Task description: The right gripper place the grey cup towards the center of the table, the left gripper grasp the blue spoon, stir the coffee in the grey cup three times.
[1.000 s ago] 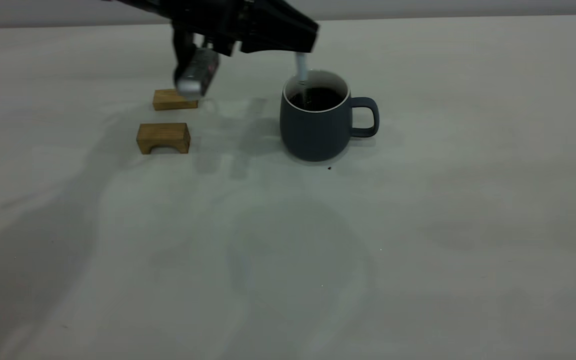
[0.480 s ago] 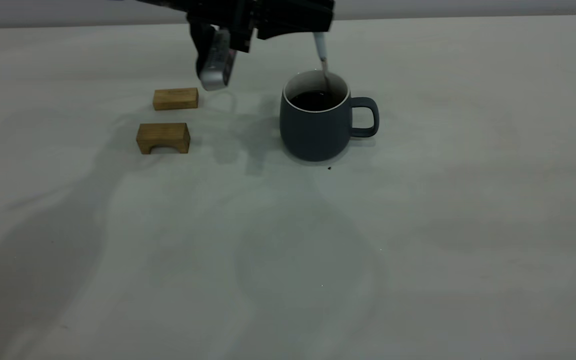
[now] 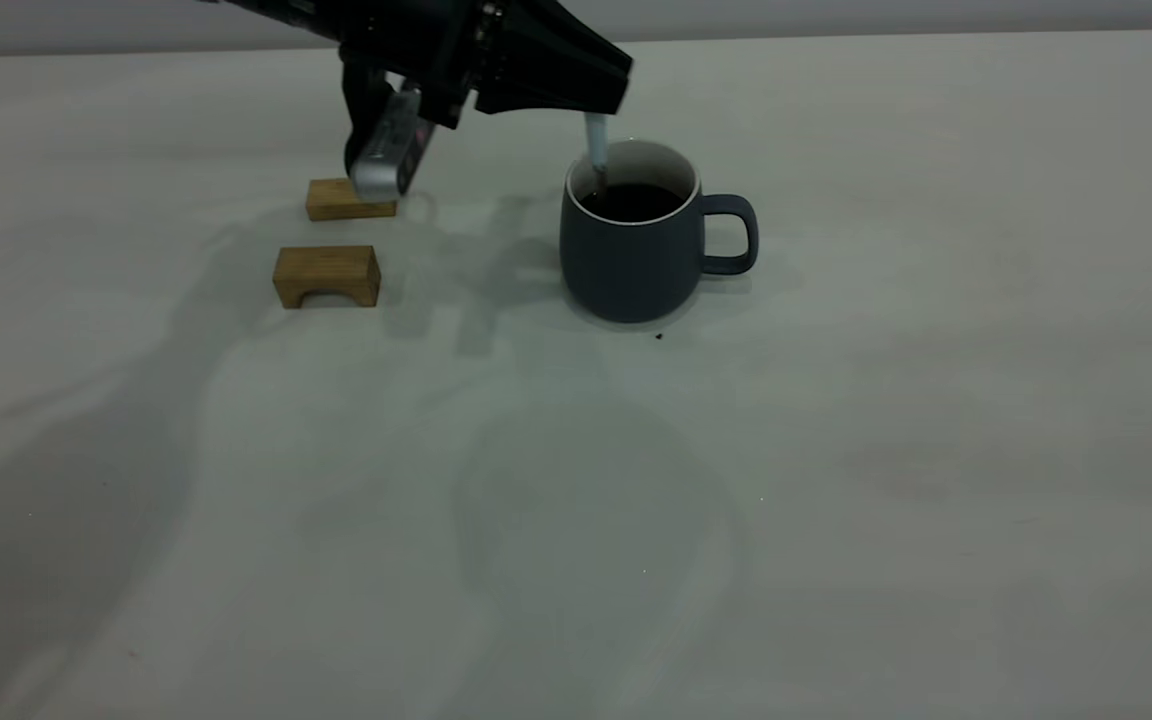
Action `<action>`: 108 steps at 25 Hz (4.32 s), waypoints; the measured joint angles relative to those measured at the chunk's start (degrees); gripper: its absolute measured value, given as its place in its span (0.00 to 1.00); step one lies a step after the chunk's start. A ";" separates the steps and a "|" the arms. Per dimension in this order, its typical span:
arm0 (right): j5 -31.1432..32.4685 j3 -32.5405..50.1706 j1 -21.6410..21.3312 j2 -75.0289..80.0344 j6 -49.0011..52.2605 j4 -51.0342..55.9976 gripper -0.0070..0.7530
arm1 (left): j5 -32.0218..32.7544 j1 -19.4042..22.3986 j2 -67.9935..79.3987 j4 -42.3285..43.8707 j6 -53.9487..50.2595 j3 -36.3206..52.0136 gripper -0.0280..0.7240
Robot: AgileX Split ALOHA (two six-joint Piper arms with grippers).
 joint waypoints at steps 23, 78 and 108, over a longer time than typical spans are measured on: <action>0.00 0.00 0.00 0.00 0.00 0.00 0.32 | 0.85 -2.78 0.00 -2.35 12.39 0.00 0.25; 0.00 0.00 0.00 0.00 0.05 0.00 0.32 | 2.27 0.57 -74.16 85.49 42.46 27.72 0.65; 0.00 0.00 0.00 0.00 0.05 0.00 0.32 | 0.37 12.01 -149.77 81.35 49.55 75.92 0.65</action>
